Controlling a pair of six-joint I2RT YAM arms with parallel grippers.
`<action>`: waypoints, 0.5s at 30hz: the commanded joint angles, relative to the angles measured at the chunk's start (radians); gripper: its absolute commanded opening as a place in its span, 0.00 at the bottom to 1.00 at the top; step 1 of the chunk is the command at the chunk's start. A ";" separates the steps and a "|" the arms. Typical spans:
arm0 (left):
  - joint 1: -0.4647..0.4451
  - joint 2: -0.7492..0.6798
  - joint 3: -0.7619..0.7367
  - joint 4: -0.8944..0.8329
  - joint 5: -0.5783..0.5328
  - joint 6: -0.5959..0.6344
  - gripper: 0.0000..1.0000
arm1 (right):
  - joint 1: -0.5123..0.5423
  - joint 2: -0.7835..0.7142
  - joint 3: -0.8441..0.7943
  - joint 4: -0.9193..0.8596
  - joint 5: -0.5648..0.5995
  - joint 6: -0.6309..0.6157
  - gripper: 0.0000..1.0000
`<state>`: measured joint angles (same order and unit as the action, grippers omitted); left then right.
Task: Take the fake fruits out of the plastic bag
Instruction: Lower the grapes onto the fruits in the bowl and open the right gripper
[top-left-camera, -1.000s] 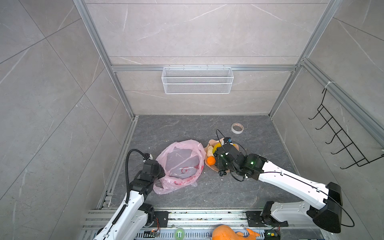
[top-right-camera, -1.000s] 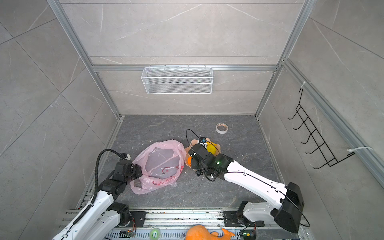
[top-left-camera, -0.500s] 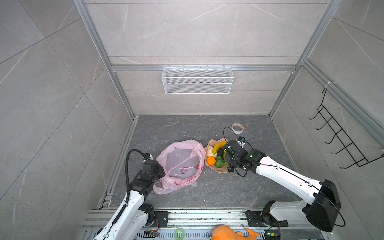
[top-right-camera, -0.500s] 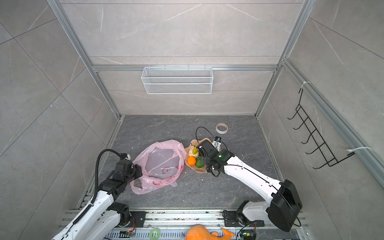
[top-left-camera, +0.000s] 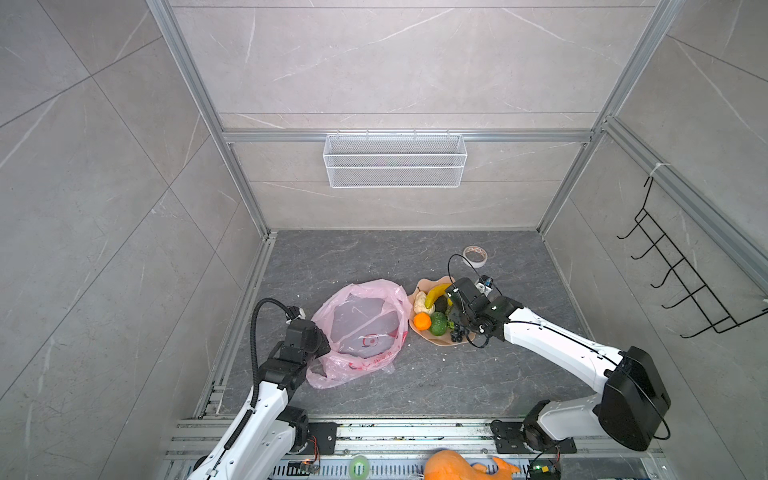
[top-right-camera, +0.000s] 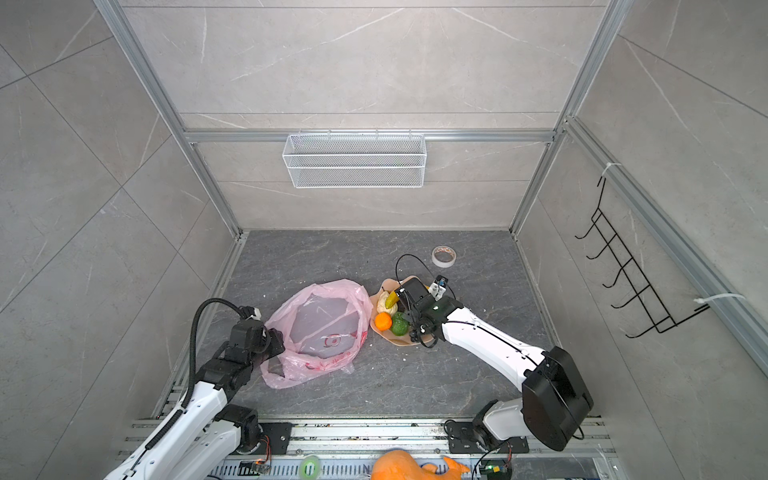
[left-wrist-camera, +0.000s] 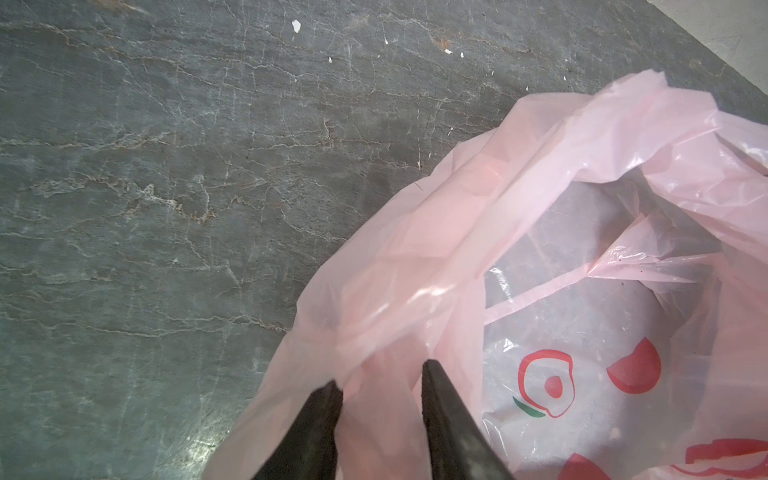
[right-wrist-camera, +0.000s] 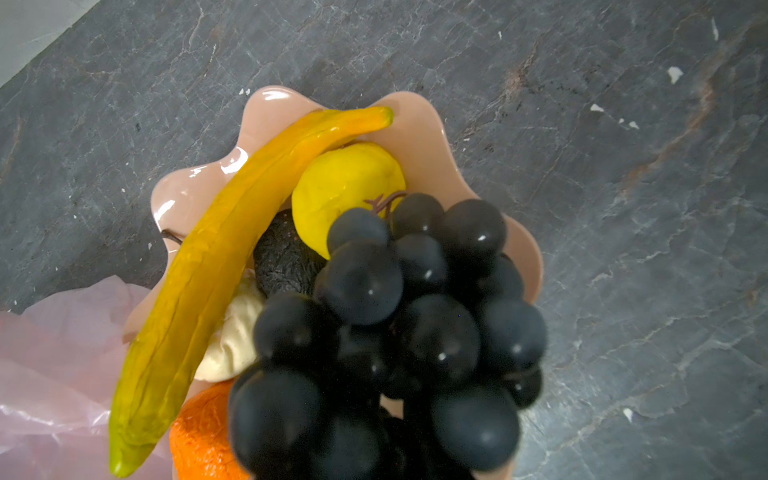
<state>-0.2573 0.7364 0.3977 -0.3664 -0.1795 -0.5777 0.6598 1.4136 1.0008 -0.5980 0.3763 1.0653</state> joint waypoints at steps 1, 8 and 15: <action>-0.002 -0.010 0.015 0.014 0.005 0.003 0.36 | -0.014 0.026 -0.019 0.042 -0.009 0.036 0.32; -0.001 -0.013 0.013 0.014 0.005 0.002 0.36 | -0.023 0.039 -0.059 0.095 -0.025 0.070 0.40; -0.002 -0.011 0.015 0.015 0.006 0.003 0.36 | -0.023 0.042 -0.067 0.088 -0.033 0.074 0.57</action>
<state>-0.2573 0.7361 0.3977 -0.3660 -0.1780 -0.5777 0.6392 1.4494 0.9508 -0.5186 0.3470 1.1271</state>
